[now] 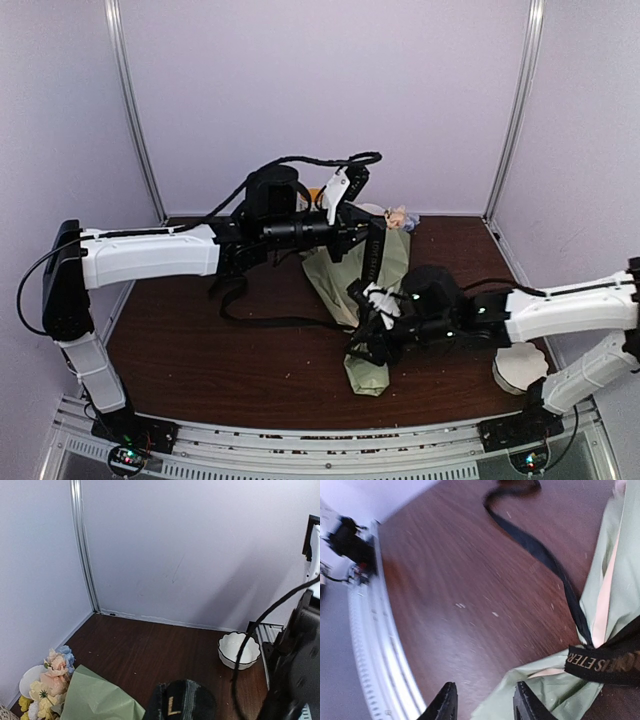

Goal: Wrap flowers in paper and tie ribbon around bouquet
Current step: Adjust the folded bouquet at the center of the board, then pass from the left arm to the right

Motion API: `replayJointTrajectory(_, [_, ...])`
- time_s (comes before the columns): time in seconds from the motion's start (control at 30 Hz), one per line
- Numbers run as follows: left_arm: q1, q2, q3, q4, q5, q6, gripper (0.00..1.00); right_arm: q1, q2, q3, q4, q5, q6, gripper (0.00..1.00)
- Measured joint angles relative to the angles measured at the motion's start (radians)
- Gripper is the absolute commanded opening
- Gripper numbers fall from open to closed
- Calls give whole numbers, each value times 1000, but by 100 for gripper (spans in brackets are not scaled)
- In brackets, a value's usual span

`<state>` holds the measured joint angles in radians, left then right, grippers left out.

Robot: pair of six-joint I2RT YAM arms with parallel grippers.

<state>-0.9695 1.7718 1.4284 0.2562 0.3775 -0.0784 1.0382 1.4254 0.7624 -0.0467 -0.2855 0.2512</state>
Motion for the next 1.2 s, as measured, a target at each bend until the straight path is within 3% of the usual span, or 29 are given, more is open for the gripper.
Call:
replayJointTrajectory(0.17, [18, 2, -15, 30, 13, -21, 0, 1, -398, -49, 89, -11, 16, 64])
replayJointTrajectory(0.27, [16, 3, -15, 32, 21, -25, 0, -35, -519, -52, 97, 63, 23, 72])
replayJointTrajectory(0.43, [14, 3, -15, 31, 24, -29, 0, -168, -478, -6, 82, 126, 45, 77])
replayJointTrajectory(0.63, [14, 3, -14, 16, 20, -28, 0, -206, -315, 80, 63, 86, 53, 73])
replayJointTrajectory(0.7, [14, 3, -10, -21, 19, -21, 0, -216, -303, 88, 66, 63, 56, 62])
replayJointTrajectory(0.83, [14, 3, 17, -105, 36, 0, 0, -236, -268, 126, 66, 15, 54, 1])
replayJointTrajectory(0.93, [15, 3, 32, -139, 43, 19, 18, -250, -230, 160, 57, -32, 58, 0])
replayJointTrajectory(1.07, [27, 2, 34, -176, 52, 53, 63, -281, -241, 144, 32, -67, 73, 0])
replayJointTrajectory(1.2, [67, -29, -17, -258, 77, 73, 73, -344, -311, 87, 18, -69, 96, 0])
